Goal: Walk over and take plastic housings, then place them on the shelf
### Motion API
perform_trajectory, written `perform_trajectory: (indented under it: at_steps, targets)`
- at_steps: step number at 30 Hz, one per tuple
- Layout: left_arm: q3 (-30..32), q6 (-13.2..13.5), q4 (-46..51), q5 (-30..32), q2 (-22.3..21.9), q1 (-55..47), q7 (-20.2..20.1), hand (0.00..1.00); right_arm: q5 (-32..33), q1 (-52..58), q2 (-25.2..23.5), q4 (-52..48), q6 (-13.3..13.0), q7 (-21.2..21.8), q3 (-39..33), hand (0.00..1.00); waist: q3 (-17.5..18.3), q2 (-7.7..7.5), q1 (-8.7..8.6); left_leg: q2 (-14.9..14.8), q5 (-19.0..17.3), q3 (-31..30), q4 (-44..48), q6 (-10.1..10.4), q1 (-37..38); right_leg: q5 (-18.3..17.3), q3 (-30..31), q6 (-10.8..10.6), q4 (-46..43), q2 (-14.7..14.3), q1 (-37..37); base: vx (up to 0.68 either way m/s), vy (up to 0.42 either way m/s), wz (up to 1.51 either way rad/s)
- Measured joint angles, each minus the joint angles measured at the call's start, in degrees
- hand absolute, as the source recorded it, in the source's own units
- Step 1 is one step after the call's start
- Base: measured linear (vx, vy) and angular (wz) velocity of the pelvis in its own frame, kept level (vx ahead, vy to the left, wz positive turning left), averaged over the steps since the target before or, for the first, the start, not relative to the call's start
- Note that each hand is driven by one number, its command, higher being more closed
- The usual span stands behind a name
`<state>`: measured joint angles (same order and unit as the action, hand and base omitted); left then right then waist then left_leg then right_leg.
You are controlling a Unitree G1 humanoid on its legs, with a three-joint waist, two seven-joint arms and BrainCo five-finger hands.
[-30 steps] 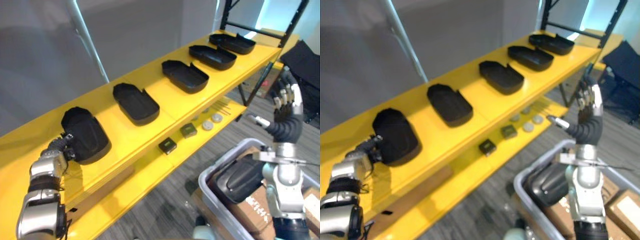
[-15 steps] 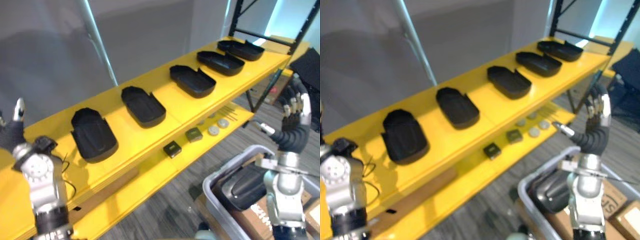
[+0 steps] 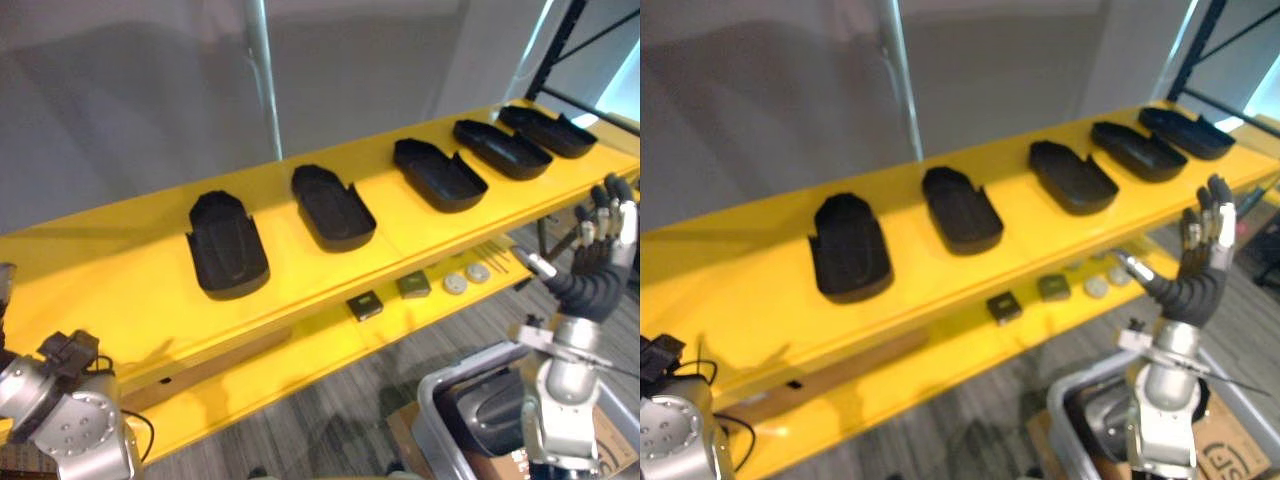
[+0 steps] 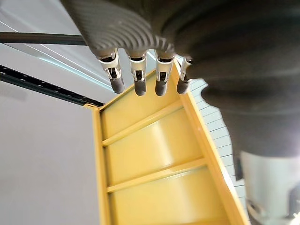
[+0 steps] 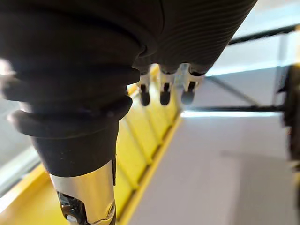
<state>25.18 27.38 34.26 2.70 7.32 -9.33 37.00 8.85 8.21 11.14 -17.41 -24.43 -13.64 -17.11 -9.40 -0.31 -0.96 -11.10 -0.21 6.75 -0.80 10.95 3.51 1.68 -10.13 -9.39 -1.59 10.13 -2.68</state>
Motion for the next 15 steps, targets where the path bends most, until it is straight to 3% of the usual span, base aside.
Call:
perform_trajectory:
  at_steps: [4,8,14,15]
  targets:
    - [-6.6,-2.7,1.2,-0.4,-1.1,-0.1,-5.2,0.0,3.6,1.6,-1.1,-0.2,0.4,1.5,-1.4,0.0,-3.1,-0.62,-0.31,0.1,-1.5,-0.6,4.3,-0.3,-3.9,0.0,0.2,0.0,-0.6,0.3,1.8,-0.05,0.012,0.03]
    - [-14.6,-8.6,0.5,-2.8,-0.9,-0.4,-18.2,0.0,3.9,1.9,-1.1,-0.6,1.4,1.0,-1.3,0.0,-5.3,-0.86,-0.43,-0.2,-3.9,-1.6,9.5,-0.6,-7.7,0.2,0.1,-0.2,-1.0,0.2,2.7,-0.02,0.018,0.06]
    - [-15.3,-11.4,0.2,-9.3,3.7,-1.2,-29.7,0.0,3.9,1.6,-1.0,-0.6,2.7,1.1,-1.6,0.0,-5.5,-0.57,-0.07,-0.4,-6.9,-1.3,13.6,-0.8,-8.8,0.2,0.8,-0.2,-1.8,0.5,2.4,0.03,0.033,-0.02]
    - [-15.4,-12.3,0.2,-11.4,4.3,-1.7,-32.6,1.0,3.9,1.7,-1.0,-0.8,3.0,1.2,-1.9,0.0,-5.5,-0.52,-0.05,-0.3,-7.4,-1.2,14.3,-1.0,-8.8,0.2,0.9,-0.2,-2.1,0.6,2.3,0.02,0.053,-0.03]
